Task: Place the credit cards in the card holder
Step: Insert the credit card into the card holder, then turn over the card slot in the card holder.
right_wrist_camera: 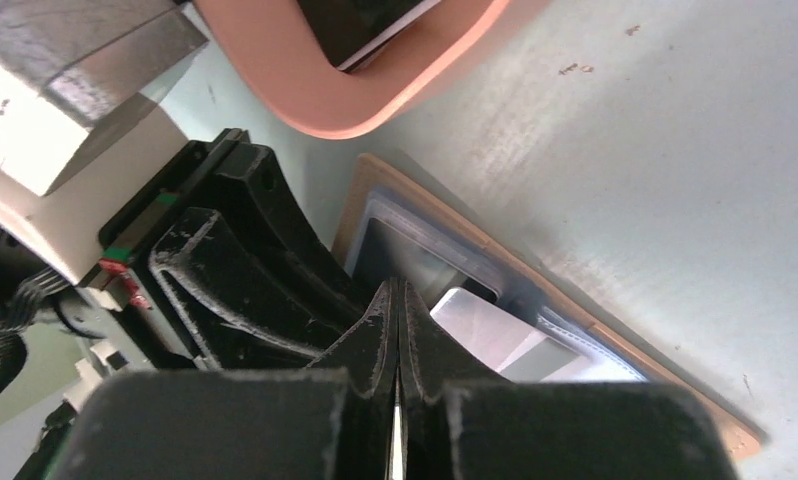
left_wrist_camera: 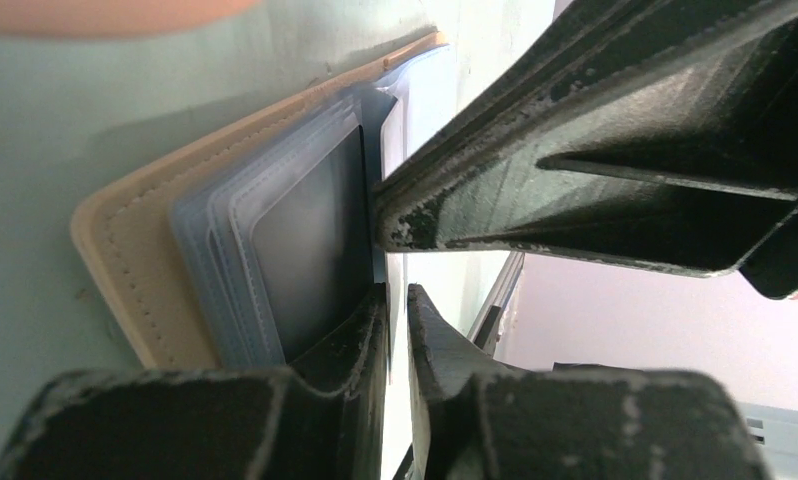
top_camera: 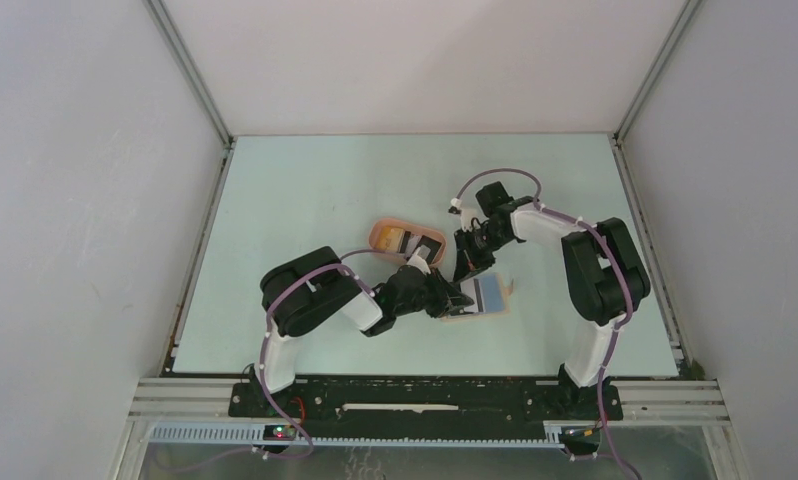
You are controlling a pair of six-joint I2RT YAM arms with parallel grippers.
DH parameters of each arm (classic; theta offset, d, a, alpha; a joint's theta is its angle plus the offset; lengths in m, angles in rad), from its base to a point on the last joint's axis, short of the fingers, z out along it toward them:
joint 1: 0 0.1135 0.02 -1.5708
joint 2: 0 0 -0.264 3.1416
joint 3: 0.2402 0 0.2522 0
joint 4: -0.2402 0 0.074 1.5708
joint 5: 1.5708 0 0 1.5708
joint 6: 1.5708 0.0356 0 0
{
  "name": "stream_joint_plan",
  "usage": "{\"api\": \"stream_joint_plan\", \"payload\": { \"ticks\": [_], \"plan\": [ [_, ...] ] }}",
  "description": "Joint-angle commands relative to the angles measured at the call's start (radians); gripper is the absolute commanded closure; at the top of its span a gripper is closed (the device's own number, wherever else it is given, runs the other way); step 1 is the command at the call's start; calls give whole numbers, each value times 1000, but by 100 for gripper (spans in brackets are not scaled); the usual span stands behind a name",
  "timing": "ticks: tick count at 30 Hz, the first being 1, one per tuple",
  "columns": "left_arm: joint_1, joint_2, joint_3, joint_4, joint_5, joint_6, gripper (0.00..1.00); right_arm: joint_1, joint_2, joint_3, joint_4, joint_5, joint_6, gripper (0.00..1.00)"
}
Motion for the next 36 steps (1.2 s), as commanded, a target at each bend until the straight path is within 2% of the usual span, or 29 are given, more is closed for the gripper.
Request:
{"api": "stream_joint_plan", "payload": {
  "ticks": [1,13,36],
  "plan": [
    [-6,17,-4,-9,4,-8,83,21,-13,8,-17,84,-19,99],
    [2,10,-13,-9,7,-3,81,63,-35,37,-93,216,-116,100],
    [11,-51,-75,-13,-6,32,78,53,-32,73,-198,226,-283,100]
  ]
}}
